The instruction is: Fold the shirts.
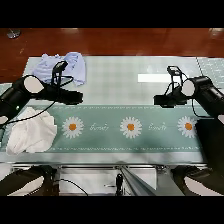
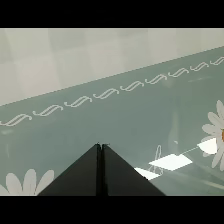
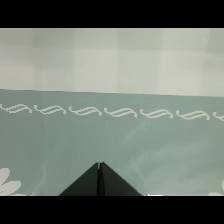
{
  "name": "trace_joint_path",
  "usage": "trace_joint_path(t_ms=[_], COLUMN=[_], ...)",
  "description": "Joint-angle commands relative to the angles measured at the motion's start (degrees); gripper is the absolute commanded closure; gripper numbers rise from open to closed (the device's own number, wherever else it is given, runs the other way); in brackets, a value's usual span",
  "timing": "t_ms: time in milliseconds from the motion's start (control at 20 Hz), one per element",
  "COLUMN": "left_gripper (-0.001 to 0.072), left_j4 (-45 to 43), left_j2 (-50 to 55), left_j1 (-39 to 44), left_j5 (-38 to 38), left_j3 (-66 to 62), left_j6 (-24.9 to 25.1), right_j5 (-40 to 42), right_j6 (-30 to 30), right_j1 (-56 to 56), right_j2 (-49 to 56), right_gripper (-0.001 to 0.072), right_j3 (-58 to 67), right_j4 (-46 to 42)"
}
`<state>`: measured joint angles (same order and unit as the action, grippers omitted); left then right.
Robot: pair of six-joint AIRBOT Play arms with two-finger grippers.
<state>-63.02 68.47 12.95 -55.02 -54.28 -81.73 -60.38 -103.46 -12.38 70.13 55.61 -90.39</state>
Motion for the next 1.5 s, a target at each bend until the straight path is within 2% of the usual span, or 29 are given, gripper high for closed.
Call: trace_joint_path(t_ms=[0, 700, 850, 900, 950, 1000, 1100, 1200, 1300, 1450], left_gripper=[0.0681, 0.0681, 0.0677, 0.0554, 0.0206, 0.0008, 0.0007, 0.0007, 0.0007, 0.0007], left_j4=[0.04, -0.02, -0.02, -0.04, -0.09, -0.57, -4.66, -7.98, -10.43, -10.78], left_j2=[0.02, 0.02, 0.02, 0.02, 0.02, 0.02, 0.55, 2.99, 7.76, 17.29], left_j1=[-0.04, -0.07, -0.07, -0.09, -0.13, -0.24, -1.44, -3.96, -7.17, -11.21], left_j5=[-0.02, 0.02, 1.90, 4.11, 7.41, 12.00, 21.59, 26.84, 27.26, 21.92], left_j3=[0.02, 0.02, 0.02, 0.02, 0.00, -0.02, -1.44, -5.40, -11.65, -22.43], left_j6=[-0.02, 0.02, 0.02, 0.02, 0.04, 0.04, 0.02, 0.02, 0.02, 0.02], right_j5=[-0.02, 0.07, 2.62, 3.54, 4.28, 4.50, 3.61, 3.15, 3.15, 3.17], right_j6=[0.00, -0.02, 0.28, -0.15, -1.07, -1.09, -1.01, -1.03, -1.07, -1.09], right_j1=[-0.04, -0.04, -0.04, -0.04, -0.04, -0.04, -0.04, -0.04, -0.04, -0.04], right_j2=[0.04, 0.04, 0.07, 0.13, 0.13, 0.13, 0.13, 0.13, 0.13, 0.13], right_gripper=[0.0692, 0.0692, 0.0692, 0.0668, 0.0438, 0.0102, 0.0083, 0.0083, 0.0088, 0.0088], right_j3=[-0.02, -0.02, -0.04, -0.04, -0.04, -0.04, -0.04, -0.04, -0.04, -0.04], right_j4=[0.02, 0.02, -0.37, -0.85, -1.75, -1.90, -1.88, -1.44, -0.96, 0.20])
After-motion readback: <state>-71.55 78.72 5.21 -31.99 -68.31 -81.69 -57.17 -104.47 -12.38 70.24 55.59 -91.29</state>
